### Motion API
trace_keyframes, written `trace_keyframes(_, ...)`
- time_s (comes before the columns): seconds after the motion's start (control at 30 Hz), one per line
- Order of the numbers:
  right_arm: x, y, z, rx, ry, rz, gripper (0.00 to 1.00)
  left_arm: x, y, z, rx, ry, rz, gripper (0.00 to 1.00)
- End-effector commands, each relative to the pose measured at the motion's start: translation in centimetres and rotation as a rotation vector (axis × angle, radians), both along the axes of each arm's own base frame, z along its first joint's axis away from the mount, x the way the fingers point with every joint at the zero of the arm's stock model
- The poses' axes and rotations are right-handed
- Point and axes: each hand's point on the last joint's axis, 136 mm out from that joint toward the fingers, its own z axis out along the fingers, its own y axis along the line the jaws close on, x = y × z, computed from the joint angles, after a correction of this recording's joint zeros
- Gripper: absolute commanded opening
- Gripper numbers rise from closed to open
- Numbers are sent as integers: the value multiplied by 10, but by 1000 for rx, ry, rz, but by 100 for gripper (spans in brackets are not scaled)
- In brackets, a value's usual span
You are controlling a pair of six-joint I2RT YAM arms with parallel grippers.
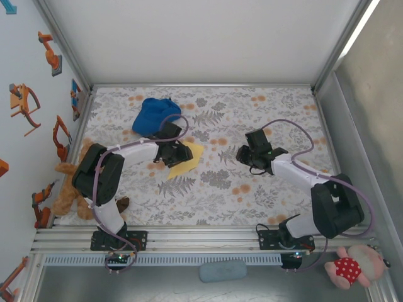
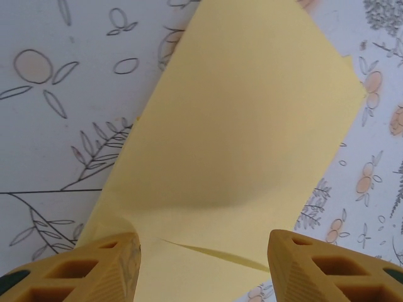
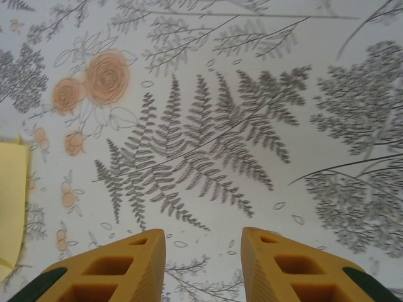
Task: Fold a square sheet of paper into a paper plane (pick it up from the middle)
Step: Move the paper to the center of the table, then fold the wing for the fifth time at the center of the table.
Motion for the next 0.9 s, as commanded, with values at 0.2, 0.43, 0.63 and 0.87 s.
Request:
trace_keyframes(0.2, 8, 55, 6, 282, 36, 97, 36, -7, -9, -15, -157, 91, 12, 56)
trace_keyframes(0.43, 4, 72, 3, 440, 84, 64, 36, -16, -45, -12, -214, 107, -55, 48)
trace_keyframes(0.63, -8, 84, -15, 528, 172, 58, 36, -19, -64, -16, -238, 122, -67, 42)
trace_keyframes(0.87, -19, 102, -31, 533, 226, 84, 38, -20, -65, -21, -235, 142, -59, 40)
